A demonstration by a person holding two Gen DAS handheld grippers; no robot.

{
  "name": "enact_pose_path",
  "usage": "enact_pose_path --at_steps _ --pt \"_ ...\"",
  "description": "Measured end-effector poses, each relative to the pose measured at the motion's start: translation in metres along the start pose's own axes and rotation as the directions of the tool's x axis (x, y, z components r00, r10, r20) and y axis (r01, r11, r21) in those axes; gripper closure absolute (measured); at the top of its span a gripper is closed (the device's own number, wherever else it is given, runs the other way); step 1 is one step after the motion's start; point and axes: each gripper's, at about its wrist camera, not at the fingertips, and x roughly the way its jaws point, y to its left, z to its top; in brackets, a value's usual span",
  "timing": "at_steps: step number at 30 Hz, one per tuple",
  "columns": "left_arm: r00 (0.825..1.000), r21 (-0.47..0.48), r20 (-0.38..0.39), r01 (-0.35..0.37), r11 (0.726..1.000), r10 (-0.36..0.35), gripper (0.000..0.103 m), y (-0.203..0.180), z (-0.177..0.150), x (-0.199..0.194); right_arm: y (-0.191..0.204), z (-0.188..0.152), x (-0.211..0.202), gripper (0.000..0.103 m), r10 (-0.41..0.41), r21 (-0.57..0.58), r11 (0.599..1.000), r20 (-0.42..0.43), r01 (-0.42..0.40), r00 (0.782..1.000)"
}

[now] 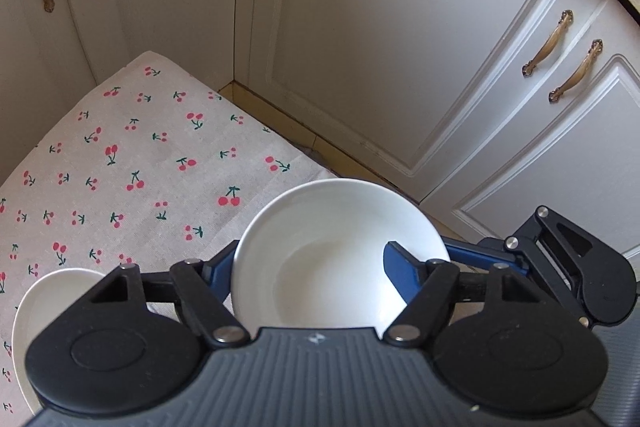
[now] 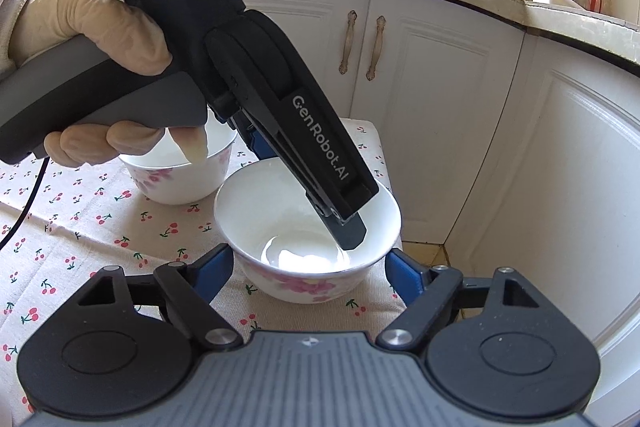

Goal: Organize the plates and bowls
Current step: 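Lift and carry the floral bowl toward the plate stack with the left gripper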

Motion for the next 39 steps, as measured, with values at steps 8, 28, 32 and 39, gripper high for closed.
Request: enact_pose_path --at_steps 8,28,32,39 --pt "0.999 -0.018 -0.031 0.022 1.0 -0.023 0.029 0.003 0.002 0.0 -0.001 0.002 0.001 0.016 0.002 0.01 1.0 -0.009 -0.002 1.0" --pt "0.999 0.015 -0.004 0.034 0.999 -0.033 0.029 -0.007 -0.036 -0.029 0.021 -0.004 -0.027 0.017 0.023 -0.021 0.999 -0.036 -0.024 0.999" --pt "0.999 0.011 0.017 0.036 0.999 -0.037 0.029 -0.012 -0.047 -0.044 0.028 -0.002 -0.041 0.017 0.029 -0.028 0.999 -0.033 -0.03 0.999" --pt "0.999 0.002 0.045 0.026 1.0 -0.026 0.029 -0.022 -0.067 -0.066 0.042 0.004 -0.069 0.017 0.051 -0.041 0.998 -0.022 -0.052 0.998"
